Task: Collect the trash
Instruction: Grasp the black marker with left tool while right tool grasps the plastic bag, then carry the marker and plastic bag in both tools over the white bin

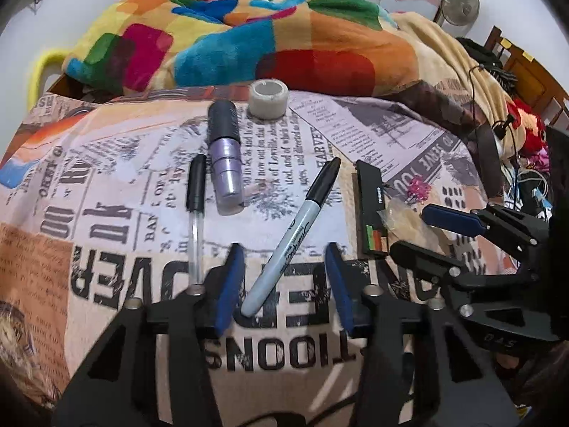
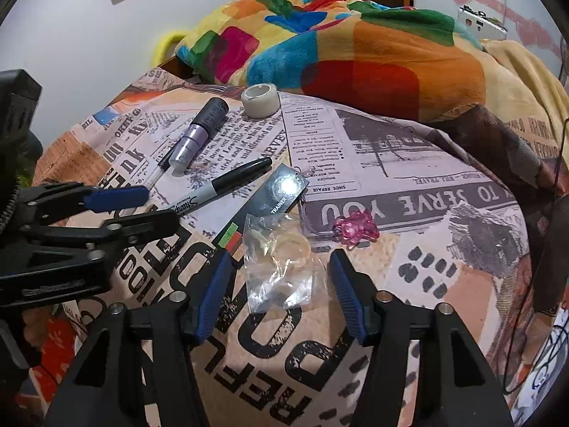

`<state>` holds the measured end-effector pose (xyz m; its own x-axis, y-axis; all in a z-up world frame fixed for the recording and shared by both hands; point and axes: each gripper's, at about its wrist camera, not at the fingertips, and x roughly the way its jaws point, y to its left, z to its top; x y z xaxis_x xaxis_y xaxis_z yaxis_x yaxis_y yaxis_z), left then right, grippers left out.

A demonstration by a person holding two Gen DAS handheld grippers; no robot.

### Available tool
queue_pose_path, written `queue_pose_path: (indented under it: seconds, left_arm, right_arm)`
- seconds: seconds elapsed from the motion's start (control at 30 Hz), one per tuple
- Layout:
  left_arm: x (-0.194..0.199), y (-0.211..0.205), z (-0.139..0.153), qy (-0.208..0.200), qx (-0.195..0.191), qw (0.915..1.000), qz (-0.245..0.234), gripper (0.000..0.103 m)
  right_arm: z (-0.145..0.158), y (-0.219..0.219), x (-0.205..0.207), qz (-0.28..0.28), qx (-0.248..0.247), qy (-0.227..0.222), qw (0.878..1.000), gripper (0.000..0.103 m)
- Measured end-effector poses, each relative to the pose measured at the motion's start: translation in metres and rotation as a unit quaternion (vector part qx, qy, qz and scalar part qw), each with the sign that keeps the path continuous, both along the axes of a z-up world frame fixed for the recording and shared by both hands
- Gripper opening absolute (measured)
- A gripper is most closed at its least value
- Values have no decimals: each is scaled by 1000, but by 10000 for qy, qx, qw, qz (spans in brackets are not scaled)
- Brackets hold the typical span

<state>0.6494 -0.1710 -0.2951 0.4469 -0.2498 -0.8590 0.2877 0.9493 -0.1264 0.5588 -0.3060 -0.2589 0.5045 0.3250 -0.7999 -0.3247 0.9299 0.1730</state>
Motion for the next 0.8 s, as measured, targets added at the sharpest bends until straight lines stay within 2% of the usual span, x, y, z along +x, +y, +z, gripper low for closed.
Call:
queue_pose_path:
  seconds: [0.07,0.23,0.37,0.43,0.47,0.57,0.8]
  left_arm:
    - [3,-2,-4,34,8,10000,-30,33]
    - [3,-8,-6,-140,39,9999,-68,31]
    - [-1,-11,-7,-322,132,9994,-42,29]
    - [-2,-12,-8,-367,170,9992,-43,26]
    - [-2,-12,-7,-374,206,9991,-20,19]
    - [-2,-10,-6,-376,249,9989,96,10]
    - [-18,-13,1,-261,86,9996,11,9]
  right_arm:
    - [0,2,3,-4,-4,-19,10000,45]
    - [-2,9,1,69,-317,-198,9993,38]
    - [-3,10,0,80,-474,-284,9984,27]
    - [-2,7,0,68,-376,-233,9990,27]
    - [-2,6,1,65,-313,-200,9993,27]
    - [-2,5,-1,34,-165,-110,9998,26]
    - [4,4,-9,-41,23,31,10000,26]
